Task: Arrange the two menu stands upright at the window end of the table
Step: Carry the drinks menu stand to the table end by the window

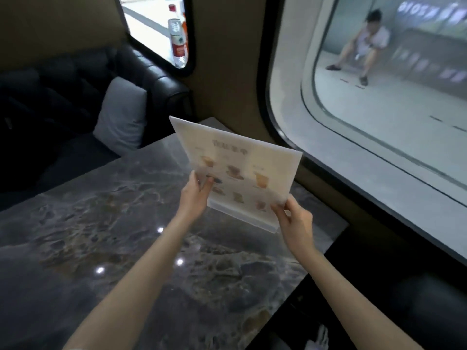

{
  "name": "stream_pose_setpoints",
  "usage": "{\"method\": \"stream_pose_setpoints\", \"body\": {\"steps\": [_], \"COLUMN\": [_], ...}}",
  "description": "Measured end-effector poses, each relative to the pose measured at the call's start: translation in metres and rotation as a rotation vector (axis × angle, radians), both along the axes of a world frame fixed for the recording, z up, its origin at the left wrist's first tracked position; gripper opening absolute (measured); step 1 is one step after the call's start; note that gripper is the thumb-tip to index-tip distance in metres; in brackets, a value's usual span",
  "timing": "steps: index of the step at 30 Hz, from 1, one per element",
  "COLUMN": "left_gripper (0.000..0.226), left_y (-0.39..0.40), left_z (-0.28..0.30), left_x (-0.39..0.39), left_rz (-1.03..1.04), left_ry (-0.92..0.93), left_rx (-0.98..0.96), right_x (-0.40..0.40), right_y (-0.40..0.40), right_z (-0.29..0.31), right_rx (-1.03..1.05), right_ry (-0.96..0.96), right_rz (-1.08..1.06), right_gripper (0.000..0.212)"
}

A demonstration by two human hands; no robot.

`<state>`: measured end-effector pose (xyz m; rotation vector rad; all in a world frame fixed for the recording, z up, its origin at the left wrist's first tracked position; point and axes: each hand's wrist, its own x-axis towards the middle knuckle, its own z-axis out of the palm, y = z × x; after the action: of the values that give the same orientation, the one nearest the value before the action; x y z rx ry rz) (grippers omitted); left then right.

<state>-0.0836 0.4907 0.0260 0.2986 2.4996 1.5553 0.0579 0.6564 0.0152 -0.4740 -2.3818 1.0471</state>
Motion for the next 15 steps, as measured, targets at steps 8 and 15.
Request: {"method": "stream_pose_setpoints", "body": {"steps": [8, 15], "left_gripper": [0.042, 0.046], "left_y": [0.106, 0.171], "left_z": [-0.005, -0.014], "left_x": [-0.021, -0.046], "left_rz": [-0.036, -0.078], "left_ry": [-0.059, -0.1], "left_rx": [0.101, 0.071], "right_x": [0.0, -0.014], "right_y": [0.074, 0.131], "right_z": [-0.001, -0.018], "right_rx": [-0.188, -0.19], "right_ry": [-0.045, -0.017], "right_rz": [-0.102, -0.149], "right_gripper": [0.011, 0.009]}}
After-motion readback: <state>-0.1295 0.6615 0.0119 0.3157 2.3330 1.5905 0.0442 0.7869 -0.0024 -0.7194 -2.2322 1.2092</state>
